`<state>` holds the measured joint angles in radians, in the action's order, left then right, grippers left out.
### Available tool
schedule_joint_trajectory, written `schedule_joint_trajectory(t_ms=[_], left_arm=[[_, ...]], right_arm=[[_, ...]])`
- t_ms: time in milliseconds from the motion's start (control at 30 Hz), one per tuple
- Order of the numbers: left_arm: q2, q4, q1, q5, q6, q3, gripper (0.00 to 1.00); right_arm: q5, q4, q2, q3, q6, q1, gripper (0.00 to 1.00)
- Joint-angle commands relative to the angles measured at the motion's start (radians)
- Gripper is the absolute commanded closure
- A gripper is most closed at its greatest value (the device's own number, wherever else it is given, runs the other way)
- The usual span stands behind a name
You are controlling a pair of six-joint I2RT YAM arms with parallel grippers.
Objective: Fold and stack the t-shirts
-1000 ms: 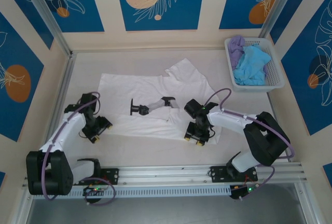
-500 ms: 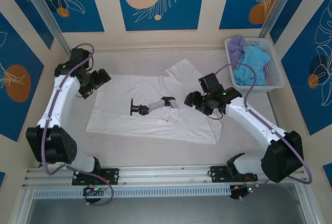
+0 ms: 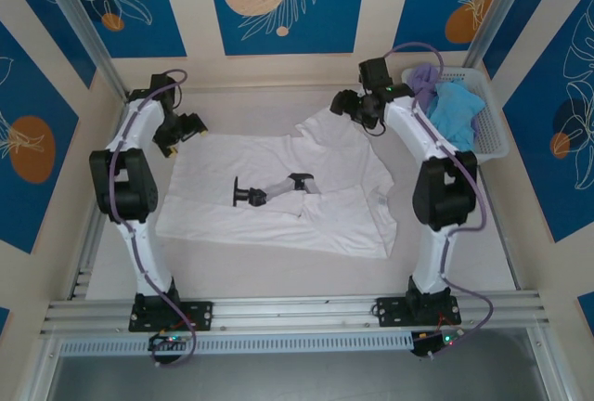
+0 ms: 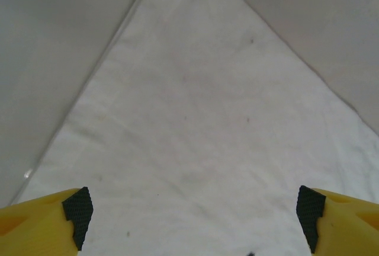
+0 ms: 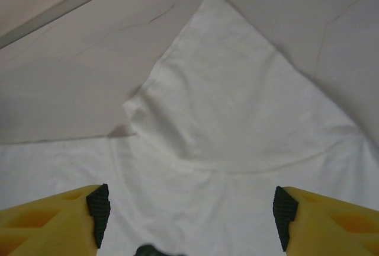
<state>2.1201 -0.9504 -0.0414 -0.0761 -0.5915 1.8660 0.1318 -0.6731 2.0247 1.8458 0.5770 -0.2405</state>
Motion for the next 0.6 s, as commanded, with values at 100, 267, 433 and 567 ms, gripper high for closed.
schedule_joint_trajectory(t_ms=[100,267,433,567], left_arm=[[0.131,-0.006,-0.011,0.026,0.013,0.167,0.11],[0.233,-0.058,-0.013,0.075,-0.004,0.295,0.14],[0.28,-0.05,-0.023,0.128,0.0,0.375,0.14],[0.381,-0.095,-0.056,0.109,-0.015,0.519,0.15]], right_arm=[[0.102,-0.154,0.347,0.42,-0.122,0.002,0.26],[0.093,-0.139,0.544,0.653,-0.109,0.044,0.29],[0.023,-0.115,0.663,0.778,-0.043,0.088,0.29],[-0.011,-0.096,0.729,0.845,-0.063,0.096,0.29]])
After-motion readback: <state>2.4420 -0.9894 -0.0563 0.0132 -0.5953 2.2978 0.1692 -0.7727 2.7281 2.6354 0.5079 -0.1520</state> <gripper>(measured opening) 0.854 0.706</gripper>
